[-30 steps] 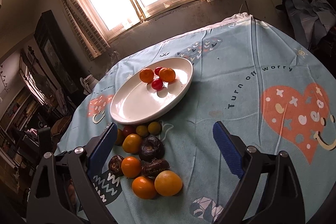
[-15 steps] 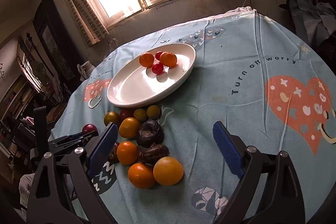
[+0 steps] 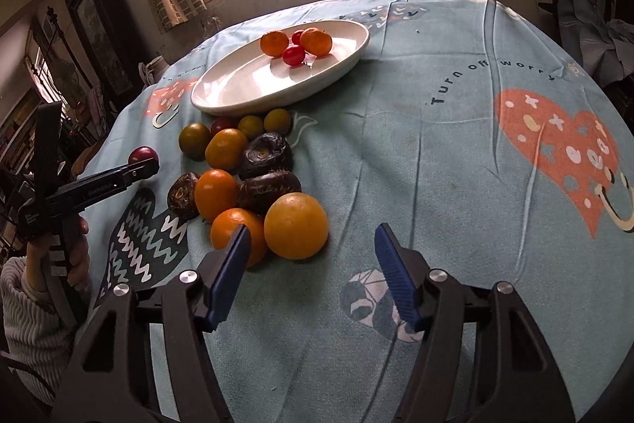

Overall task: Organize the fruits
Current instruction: 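Grasp the dark red plum with the left gripper while the right gripper grasps a yellow-orange fruit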

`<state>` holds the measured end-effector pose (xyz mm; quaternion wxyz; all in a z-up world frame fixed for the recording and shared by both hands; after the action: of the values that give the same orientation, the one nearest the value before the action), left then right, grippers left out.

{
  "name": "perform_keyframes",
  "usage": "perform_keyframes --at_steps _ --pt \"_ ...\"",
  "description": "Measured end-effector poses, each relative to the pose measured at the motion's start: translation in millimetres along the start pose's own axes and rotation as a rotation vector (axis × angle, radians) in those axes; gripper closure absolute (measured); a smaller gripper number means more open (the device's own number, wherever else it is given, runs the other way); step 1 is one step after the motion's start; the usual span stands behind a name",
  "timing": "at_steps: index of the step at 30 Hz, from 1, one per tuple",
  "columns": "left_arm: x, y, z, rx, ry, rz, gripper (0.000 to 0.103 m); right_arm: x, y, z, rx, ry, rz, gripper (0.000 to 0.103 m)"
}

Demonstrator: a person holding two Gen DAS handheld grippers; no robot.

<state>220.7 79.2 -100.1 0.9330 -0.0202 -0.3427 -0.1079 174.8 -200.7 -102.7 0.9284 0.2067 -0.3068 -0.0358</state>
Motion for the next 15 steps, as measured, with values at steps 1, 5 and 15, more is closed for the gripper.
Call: perform_keyframes --at_steps 1,5,15 --pt "0 0 0 0.0 0.003 -0.001 0.063 0 0 -2 0.005 0.008 -0.003 0.039" --pt "-2 -2 -4 0.002 0.017 -0.011 0.063 3 -3 -12 0.008 0.043 -0.038 0.041" --pt "-3 -2 -3 0.007 0.016 -0.014 0.063 17 -22 4 -0.011 -0.045 -0.11 0.042"
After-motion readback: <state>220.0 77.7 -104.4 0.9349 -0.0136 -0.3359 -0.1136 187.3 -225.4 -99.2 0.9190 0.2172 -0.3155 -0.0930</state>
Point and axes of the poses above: each gripper's, at about its wrist camera, not at the fingertips, and z roughly against the way its jaws point, y to its left, x to its top, the point moved 7 cm from there along -z, roughly the way its jaws point, and after that the axes turned 12 degrees about -z, right-handed, at the moved point
